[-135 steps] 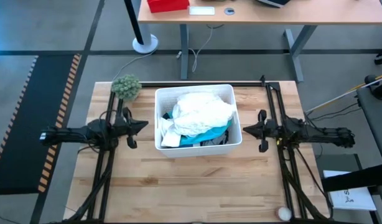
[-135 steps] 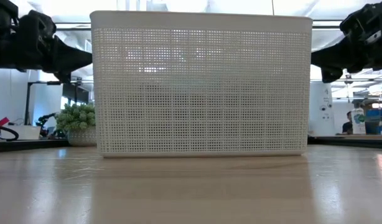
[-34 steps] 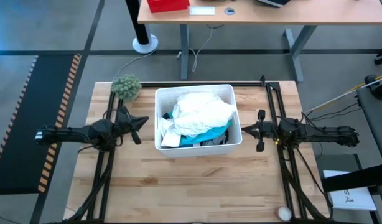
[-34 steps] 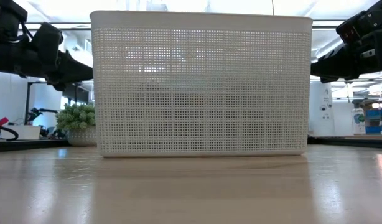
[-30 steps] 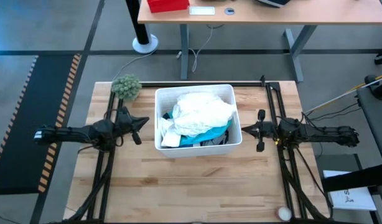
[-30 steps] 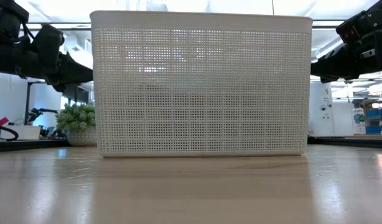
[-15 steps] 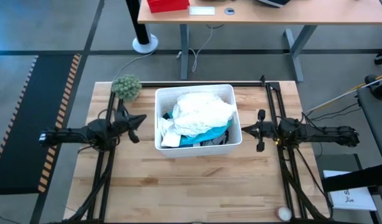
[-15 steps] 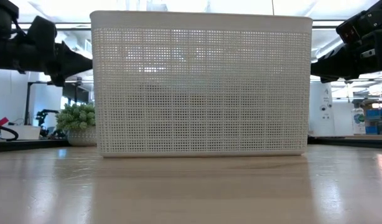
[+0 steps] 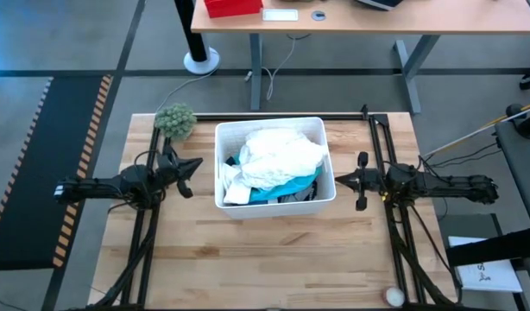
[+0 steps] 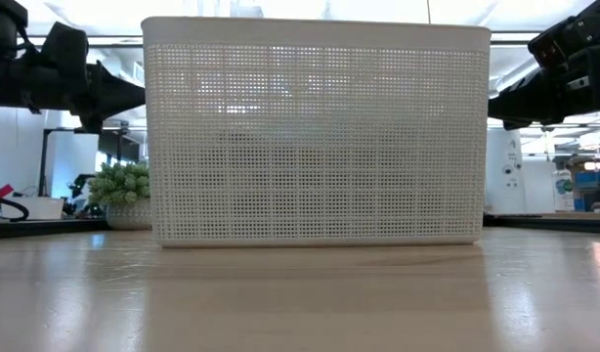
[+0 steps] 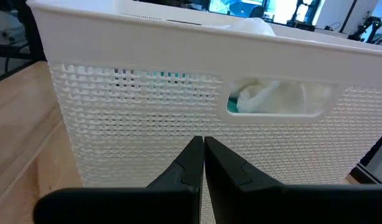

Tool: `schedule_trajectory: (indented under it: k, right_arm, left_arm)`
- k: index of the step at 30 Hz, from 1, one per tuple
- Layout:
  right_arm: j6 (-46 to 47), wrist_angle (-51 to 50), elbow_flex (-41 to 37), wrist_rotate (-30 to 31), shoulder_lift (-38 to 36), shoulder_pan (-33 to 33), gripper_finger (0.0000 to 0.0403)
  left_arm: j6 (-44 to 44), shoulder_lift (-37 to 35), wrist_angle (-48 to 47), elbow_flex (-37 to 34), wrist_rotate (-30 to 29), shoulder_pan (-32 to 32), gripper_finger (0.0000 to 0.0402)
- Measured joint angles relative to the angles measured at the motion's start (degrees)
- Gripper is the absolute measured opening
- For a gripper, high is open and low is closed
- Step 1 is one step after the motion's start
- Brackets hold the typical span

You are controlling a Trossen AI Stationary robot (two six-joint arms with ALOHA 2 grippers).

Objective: Sort clothes
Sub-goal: Return to Home Position

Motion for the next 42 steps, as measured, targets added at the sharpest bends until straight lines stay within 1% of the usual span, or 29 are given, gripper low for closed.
schedule_trajectory:
  k: [24,42]
  right_arm:
    - [0.00,0.04,0.00,0.00,-0.02,-0.01,0.0000]
    - [0.00,0.04,0.00,0.00,-0.02,-0.01,0.0000]
  left_arm:
    - [0.00,1.41,-0.08,-0.07,0.00,0.00,0.0000]
    - [0.00,5.40,0.05,0.37,0.00,0.00,0.0000]
